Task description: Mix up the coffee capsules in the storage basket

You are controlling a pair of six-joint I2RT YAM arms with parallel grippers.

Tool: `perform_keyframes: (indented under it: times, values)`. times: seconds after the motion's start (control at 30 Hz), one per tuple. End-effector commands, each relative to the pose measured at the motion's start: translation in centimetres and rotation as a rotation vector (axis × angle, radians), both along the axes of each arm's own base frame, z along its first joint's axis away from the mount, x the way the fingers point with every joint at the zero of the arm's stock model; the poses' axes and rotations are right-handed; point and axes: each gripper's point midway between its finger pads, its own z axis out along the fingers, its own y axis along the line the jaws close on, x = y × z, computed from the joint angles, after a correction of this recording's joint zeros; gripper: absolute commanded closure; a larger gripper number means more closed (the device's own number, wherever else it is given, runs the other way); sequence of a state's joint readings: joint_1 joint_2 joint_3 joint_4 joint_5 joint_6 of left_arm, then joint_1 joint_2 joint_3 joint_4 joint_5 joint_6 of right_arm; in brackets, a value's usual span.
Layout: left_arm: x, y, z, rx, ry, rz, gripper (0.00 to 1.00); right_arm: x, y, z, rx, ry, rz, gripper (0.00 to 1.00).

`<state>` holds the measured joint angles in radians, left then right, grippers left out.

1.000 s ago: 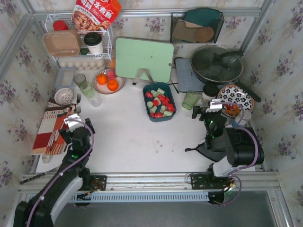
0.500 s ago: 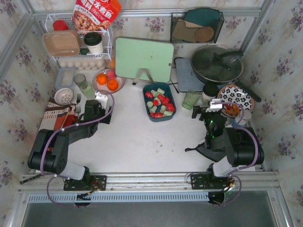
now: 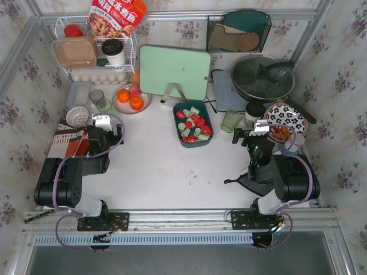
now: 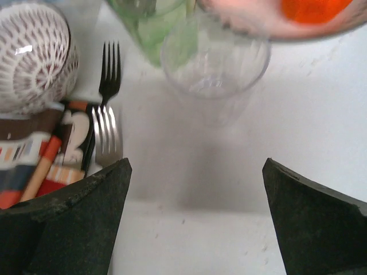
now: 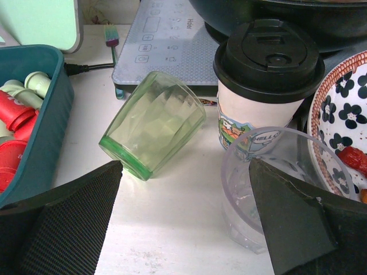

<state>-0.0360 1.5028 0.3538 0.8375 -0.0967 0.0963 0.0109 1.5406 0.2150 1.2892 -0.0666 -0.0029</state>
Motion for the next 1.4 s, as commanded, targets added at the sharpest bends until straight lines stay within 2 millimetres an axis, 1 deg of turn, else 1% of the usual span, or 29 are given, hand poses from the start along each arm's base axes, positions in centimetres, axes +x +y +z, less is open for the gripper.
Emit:
perform_keyframes:
  times: [0.0, 1.37]
  values:
    - [1.33, -0.46, 0.78, -0.074, 0.024, -0.006, 0.0, 0.05, 0.0, 0.17, 0.004, -0.005, 0.001, 0.0]
    - [1.23, -0.39, 0.83, -0.07, 0.014, -0.002, 0.0, 0.05, 0.04, 0.18, 0.006, -0.006, 0.001, 0.0]
